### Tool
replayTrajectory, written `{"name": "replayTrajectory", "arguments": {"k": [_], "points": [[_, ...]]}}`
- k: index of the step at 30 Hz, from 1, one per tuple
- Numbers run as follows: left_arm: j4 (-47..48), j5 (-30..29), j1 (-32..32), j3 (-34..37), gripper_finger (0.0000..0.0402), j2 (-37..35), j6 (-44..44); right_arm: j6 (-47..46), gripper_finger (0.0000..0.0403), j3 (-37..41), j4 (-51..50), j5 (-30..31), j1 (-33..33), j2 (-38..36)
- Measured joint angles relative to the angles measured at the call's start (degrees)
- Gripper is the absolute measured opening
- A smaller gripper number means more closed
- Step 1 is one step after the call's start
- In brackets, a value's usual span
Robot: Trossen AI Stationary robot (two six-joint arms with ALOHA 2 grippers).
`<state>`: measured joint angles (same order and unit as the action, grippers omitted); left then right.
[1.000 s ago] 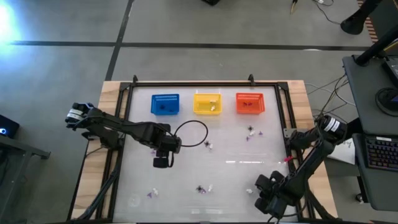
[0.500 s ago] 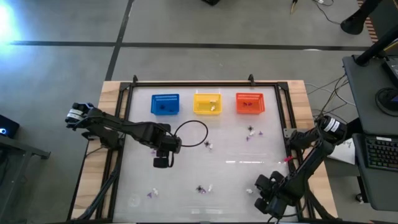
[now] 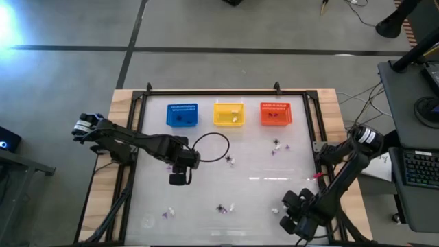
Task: Sort Halloween decoration
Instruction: Put the purple witch hat toy into the orange basket
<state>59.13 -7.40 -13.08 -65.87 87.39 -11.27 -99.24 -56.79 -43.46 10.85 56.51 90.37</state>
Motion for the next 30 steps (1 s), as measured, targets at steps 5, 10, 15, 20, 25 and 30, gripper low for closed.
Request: {"name": "replayTrajectory", "arguments": {"k": [5,10,15,20,25,30], "points": [[0.17,0.0,-0.01,0.0,0.0114,0.02,0.0,-2.24,0.0009,-2.63,-9.95,3.12,-0.04,-1.74],[0.28,0.0,0.0,0.0,0.0114,0.02,0.02,-4.43,0.0009,-3.9,-19.39,9.39,-1.22,-4.25],[0.61,0.02,0.0,0.0,0.0114,0.02,0.15,-3.03,0.0009,-3.15,-22.45,12.37,-4.15,-7.45],[0.85,0.01,-0.02,0.0,0.0114,0.02,0.2,2.11,0.0009,-2.01,-23.8,14.98,-8.84,-10.65],[1.31,0.0,-0.02,0.02,0.0114,0.02,0.22,9.81,0.0009,-1.25,-25.82,17.8,-16.03,-14.83],[1.27,-0.02,-0.01,0.02,0.0114,0.02,1.13,19.33,0.0009,-1.06,-25.8,19.99,-24.82,-19.73]]}}
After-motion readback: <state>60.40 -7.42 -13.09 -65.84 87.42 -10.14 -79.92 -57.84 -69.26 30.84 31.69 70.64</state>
